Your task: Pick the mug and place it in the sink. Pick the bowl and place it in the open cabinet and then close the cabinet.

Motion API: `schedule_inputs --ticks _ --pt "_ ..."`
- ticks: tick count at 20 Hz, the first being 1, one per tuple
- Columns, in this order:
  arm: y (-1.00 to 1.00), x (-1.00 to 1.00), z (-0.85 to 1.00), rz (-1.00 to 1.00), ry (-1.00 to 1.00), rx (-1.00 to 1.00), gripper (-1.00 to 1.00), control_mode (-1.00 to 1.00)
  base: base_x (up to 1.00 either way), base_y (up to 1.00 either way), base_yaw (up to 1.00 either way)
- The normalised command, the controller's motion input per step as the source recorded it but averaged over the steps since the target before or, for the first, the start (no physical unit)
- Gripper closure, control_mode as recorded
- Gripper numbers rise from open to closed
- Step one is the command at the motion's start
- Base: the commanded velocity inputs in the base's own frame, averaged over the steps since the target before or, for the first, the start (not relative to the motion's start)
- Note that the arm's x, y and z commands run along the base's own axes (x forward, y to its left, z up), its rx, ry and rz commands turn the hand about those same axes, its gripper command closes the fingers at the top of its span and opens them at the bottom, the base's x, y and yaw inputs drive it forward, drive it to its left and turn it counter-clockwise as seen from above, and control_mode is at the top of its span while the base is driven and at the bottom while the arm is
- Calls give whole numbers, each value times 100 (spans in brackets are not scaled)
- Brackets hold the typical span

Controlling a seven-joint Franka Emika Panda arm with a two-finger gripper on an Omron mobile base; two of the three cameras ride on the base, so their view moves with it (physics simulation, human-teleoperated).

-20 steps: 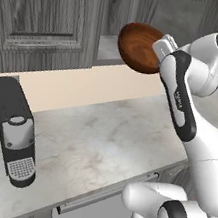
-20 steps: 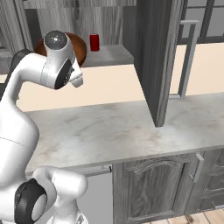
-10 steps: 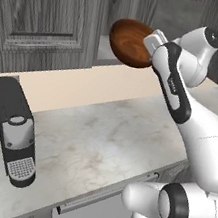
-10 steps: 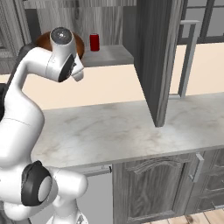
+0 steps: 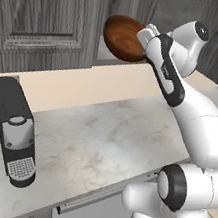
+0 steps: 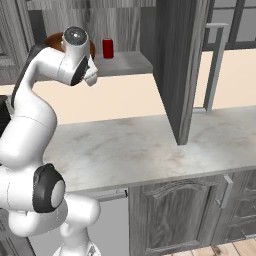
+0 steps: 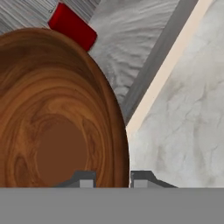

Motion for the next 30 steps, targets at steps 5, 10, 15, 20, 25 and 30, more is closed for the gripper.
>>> schedule_inputs --ticks 5,10,15,20,25,30 --pt "8 50 0 3 0 0 100 -100 0 0 0" --pt "22 48 0 3 0 0 100 -100 0 0 0" --pt "21 48 0 2 0 0 100 -100 0 0 0" --pt "18 33 0 0 0 -2 100 -100 0 0 0" --pt "3 17 0 0 0 -3 100 -100 0 0 0" --pt "7 17 -2 0 0 -7 100 -100 0 0 0"
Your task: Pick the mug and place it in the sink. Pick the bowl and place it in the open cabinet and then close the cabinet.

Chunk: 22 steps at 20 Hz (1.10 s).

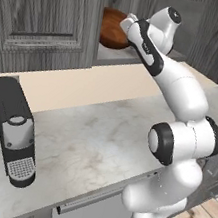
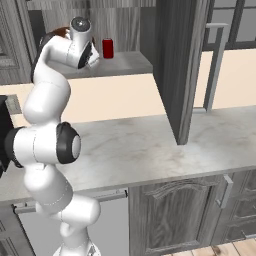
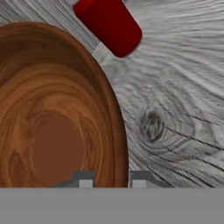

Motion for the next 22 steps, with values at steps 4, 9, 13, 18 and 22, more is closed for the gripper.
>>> schedule_inputs --ticks 4,9,13,18,22 --pt "12 12 -14 0 0 -8 100 -100 0 0 0" --pt "7 5 -22 0 1 -6 100 -100 0 0 0" --pt "0 0 -28 0 0 -1 100 -100 0 0 0" --pt "0 0 -47 3 0 0 100 -100 0 0 0" --pt "10 5 -33 3 0 -4 100 -100 0 0 0"
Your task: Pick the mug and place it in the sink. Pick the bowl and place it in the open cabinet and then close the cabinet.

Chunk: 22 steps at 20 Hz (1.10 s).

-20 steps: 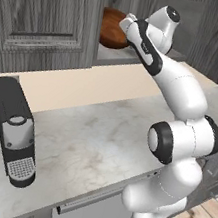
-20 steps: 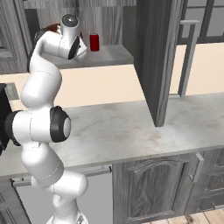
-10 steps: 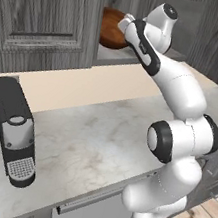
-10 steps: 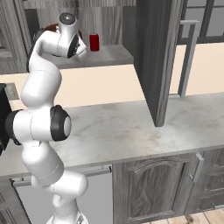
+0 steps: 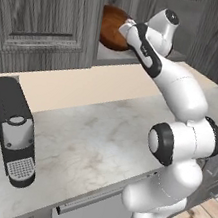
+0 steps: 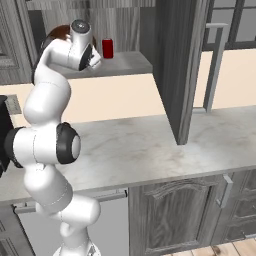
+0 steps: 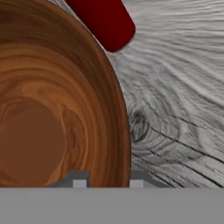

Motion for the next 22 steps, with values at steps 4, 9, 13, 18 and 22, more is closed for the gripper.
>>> schedule_inputs --ticks 4,9,13,18,22 --pt "47 42 0 0 -1 -12 100 -100 0 0 0" --pt "53 68 3 0 0 -10 100 -100 0 0 0" --pt "28 58 2 0 1 -8 100 -100 0 0 0" --pt "9 46 0 0 3 -7 100 -100 0 0 0" --pt "0 46 0 0 18 -1 100 -100 0 0 0"
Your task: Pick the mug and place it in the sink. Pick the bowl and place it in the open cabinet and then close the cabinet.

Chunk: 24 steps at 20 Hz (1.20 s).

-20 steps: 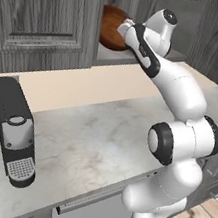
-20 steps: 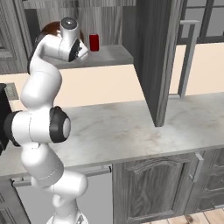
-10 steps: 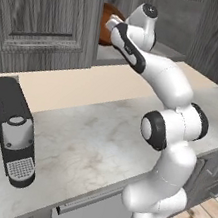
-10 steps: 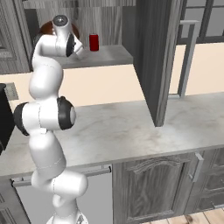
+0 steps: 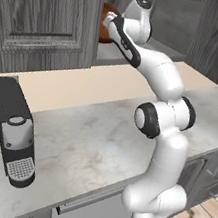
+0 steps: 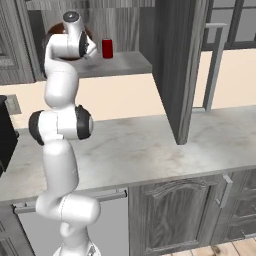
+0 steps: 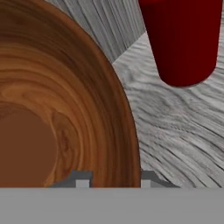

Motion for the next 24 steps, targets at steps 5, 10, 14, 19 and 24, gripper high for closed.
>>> schedule_inputs --ticks 5,10,14,19,24 --pt "0 6 -3 0 15 0 -100 -100 0 0 0" --pt "-1 -7 9 1 -5 0 -100 -100 0 0 0" --pt "-1 -27 41 3 -22 0 -100 -100 0 0 0" --pt "-11 -45 37 1 -25 0 -100 -100 0 0 0" --pt "-13 -58 27 0 -32 0 -100 -100 0 0 0"
